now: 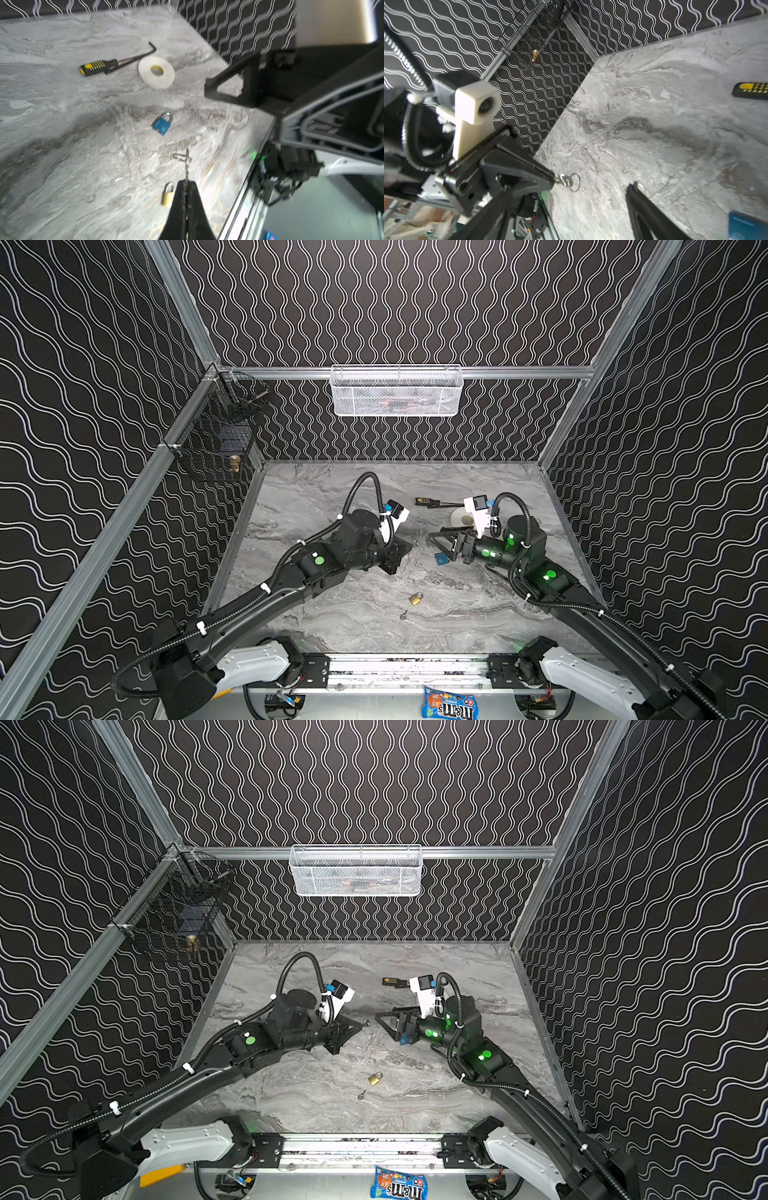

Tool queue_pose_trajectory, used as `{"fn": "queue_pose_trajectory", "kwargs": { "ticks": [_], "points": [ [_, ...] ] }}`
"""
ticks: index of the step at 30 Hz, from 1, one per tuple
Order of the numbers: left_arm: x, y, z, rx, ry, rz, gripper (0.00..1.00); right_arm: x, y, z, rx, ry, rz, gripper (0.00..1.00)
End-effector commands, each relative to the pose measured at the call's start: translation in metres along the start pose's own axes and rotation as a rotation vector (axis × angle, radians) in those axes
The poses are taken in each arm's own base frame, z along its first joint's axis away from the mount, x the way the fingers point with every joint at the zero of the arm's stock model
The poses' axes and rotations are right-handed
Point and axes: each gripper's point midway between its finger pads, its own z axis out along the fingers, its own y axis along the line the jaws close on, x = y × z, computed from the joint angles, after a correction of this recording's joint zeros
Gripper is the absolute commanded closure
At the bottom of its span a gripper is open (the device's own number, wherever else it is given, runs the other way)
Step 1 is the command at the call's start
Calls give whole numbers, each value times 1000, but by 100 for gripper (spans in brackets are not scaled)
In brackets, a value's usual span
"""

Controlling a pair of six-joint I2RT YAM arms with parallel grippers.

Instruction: Unlock with the key

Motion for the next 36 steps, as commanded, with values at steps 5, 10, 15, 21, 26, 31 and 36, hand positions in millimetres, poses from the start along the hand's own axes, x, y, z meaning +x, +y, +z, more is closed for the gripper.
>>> {"fn": "queue_pose_trajectory", "kwargs": {
  "ticks": [5, 10, 15, 21, 26, 31, 36],
  "points": [
    [12, 9, 4, 78, 123, 158, 100, 8, -2, 3, -8, 37, -172, 13],
    [9, 11, 4, 106, 140, 231, 100, 16, 2, 17, -86, 86, -200, 16],
    [1, 10, -2, 113, 152, 296, 100, 22, 17, 25, -207, 142, -302, 30],
    [-1, -7, -15, 190, 151, 350, 100, 21, 26, 30, -261, 139, -403, 35],
    [-4, -12, -24, 199, 150, 368, 100, 17, 29, 35, -275, 142, -444, 41],
    [-4, -12, -26, 196, 155, 370, 100, 23, 35, 36, -331, 168, -456, 51],
    [-5, -13, -27, 198, 151, 371, 100, 25, 35, 38, -343, 175, -459, 59]
  ]
}}
